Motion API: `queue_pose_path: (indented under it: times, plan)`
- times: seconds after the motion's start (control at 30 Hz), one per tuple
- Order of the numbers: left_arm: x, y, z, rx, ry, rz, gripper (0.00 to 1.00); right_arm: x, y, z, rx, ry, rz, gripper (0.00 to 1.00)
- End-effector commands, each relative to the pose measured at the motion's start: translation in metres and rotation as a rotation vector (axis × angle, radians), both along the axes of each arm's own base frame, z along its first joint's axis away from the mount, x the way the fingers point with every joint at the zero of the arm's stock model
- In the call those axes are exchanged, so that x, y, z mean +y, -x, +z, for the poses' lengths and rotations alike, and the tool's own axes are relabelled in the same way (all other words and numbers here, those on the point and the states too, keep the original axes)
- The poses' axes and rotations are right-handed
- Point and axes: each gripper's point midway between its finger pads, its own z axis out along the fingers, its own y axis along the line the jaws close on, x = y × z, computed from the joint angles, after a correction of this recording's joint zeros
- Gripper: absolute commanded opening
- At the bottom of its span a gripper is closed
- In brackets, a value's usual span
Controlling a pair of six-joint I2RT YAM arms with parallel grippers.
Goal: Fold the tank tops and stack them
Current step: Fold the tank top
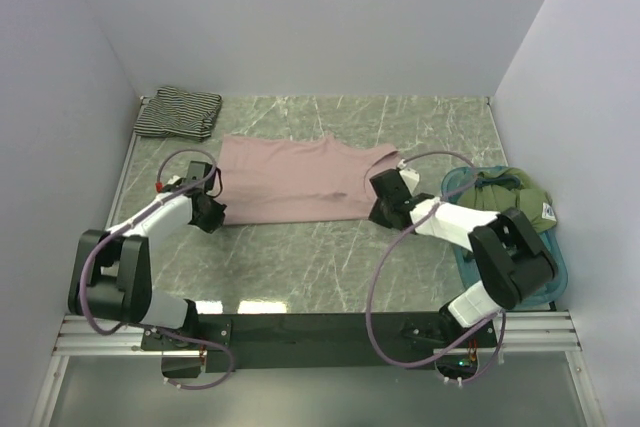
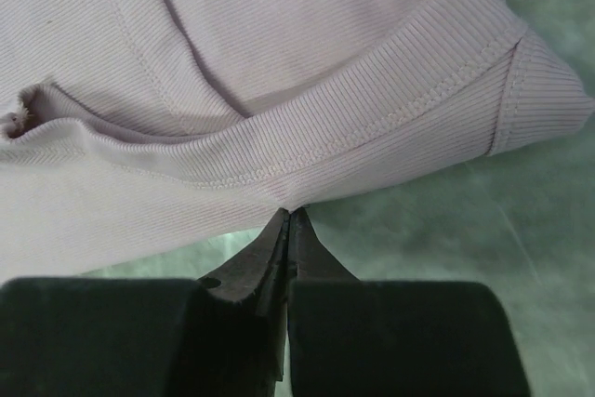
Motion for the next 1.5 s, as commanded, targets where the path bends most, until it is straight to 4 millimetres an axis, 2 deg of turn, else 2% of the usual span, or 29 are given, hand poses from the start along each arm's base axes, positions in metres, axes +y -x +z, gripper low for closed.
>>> queue_pose_path:
  times: [0.0,0.03,0.17,0.33,0.47,0.57,0.63,0.67,0.7,0.73,0.8,0.9,0.93,0.97,1.0,1.03,1.07,1.1,1.13,1.17,1.2,1.23,1.27,1.3,1.33,1.37,1.4,1.43,1.47]
  plan:
    - [0.003,0.019,0.012,0.009,-0.016,-0.005,0.01,-0.021,0.026,0.0,0.024,0.047,-0.006,0.0]
    - [0.002,0.023,0.011,0.016,-0.012,-0.007,0.01,-0.022,0.03,0.005,0.013,0.034,-0.008,0.0]
    - [-0.003,0.049,0.006,0.042,0.02,-0.018,0.01,-0.028,0.061,-0.003,0.054,0.012,-0.004,0.0]
    - [-0.009,0.077,0.003,0.072,0.052,-0.016,0.01,-0.023,0.088,-0.001,0.067,-0.034,0.009,0.0]
    - [-0.013,0.09,0.006,0.072,0.057,-0.034,0.01,-0.014,0.108,-0.005,0.094,-0.05,0.04,0.0]
    - [-0.014,0.095,0.009,0.077,0.051,-0.059,0.01,-0.007,0.115,-0.003,0.097,-0.059,0.063,0.0]
    - [-0.013,0.096,0.012,0.087,0.037,-0.083,0.16,-0.007,0.115,0.001,0.093,-0.052,0.079,0.08]
    - [-0.016,0.089,0.021,0.066,0.04,-0.107,0.23,-0.002,0.11,0.01,0.077,-0.062,0.094,0.2]
    - [-0.017,0.088,0.027,0.065,0.04,-0.125,0.35,0.001,0.107,0.017,0.062,-0.072,0.108,0.25]
    - [-0.017,0.085,0.034,0.057,0.032,-0.145,0.39,0.001,0.107,0.023,0.055,-0.064,0.132,0.29]
    - [-0.016,0.072,0.06,-0.007,0.015,-0.156,0.5,0.014,0.099,0.045,0.022,-0.098,0.177,0.41]
    - [-0.015,0.049,0.099,-0.116,-0.013,-0.183,0.55,0.022,0.085,0.076,-0.017,-0.084,0.224,0.45]
    - [-0.015,0.04,0.108,-0.146,-0.031,-0.208,0.56,0.025,0.082,0.079,-0.018,-0.069,0.259,0.46]
    - [-0.018,0.026,0.122,-0.185,-0.036,-0.231,0.55,0.035,0.073,0.096,-0.054,-0.086,0.283,0.53]
    - [-0.018,0.017,0.127,-0.201,-0.047,-0.234,0.56,0.04,0.068,0.097,-0.051,-0.081,0.296,0.53]
    - [-0.023,-0.005,0.135,-0.245,-0.049,-0.279,0.55,0.05,0.054,0.112,-0.103,-0.094,0.332,0.54]
    - [-0.027,-0.02,0.139,-0.273,-0.047,-0.304,0.54,0.055,0.045,0.118,-0.117,-0.099,0.348,0.54]
    - [-0.029,-0.032,0.14,-0.283,-0.052,-0.325,0.54,0.059,0.036,0.112,-0.099,-0.093,0.36,0.54]
    - [-0.03,-0.052,0.144,-0.322,-0.073,-0.373,0.52,0.071,0.026,0.118,-0.126,-0.124,0.424,0.52]
    - [-0.032,-0.074,0.137,-0.303,-0.089,-0.394,0.51,0.073,0.008,0.129,-0.16,-0.136,0.43,0.5]
    - [-0.033,-0.086,0.133,-0.297,-0.112,-0.452,0.49,0.075,-0.004,0.117,-0.141,-0.109,0.438,0.5]
    - [-0.035,-0.099,0.129,-0.294,-0.108,-0.478,0.47,0.075,-0.018,0.117,-0.163,-0.081,0.459,0.5]
    - [-0.035,-0.123,0.12,-0.275,-0.127,-0.489,0.46,0.079,-0.036,0.129,-0.2,-0.079,0.461,0.49]
    - [-0.036,-0.132,0.114,-0.264,-0.14,-0.51,0.46,0.075,-0.051,0.112,-0.163,-0.061,0.466,0.48]
    - [-0.037,-0.141,0.11,-0.261,-0.132,-0.521,0.47,0.075,-0.063,0.11,-0.163,-0.062,0.463,0.48]
    - [-0.038,-0.156,0.1,-0.239,-0.121,-0.535,0.46,0.08,-0.08,0.121,-0.193,-0.075,0.467,0.47]
    - [-0.035,-0.163,0.095,-0.223,-0.136,-0.52,0.46,0.077,-0.093,0.103,-0.157,-0.064,0.459,0.47]
    - [-0.034,-0.177,0.091,-0.213,-0.143,-0.515,0.46,0.079,-0.109,0.112,-0.173,-0.044,0.466,0.46]
    - [-0.036,-0.183,0.089,-0.213,-0.135,-0.524,0.47,0.078,-0.116,0.107,-0.161,-0.029,0.464,0.46]
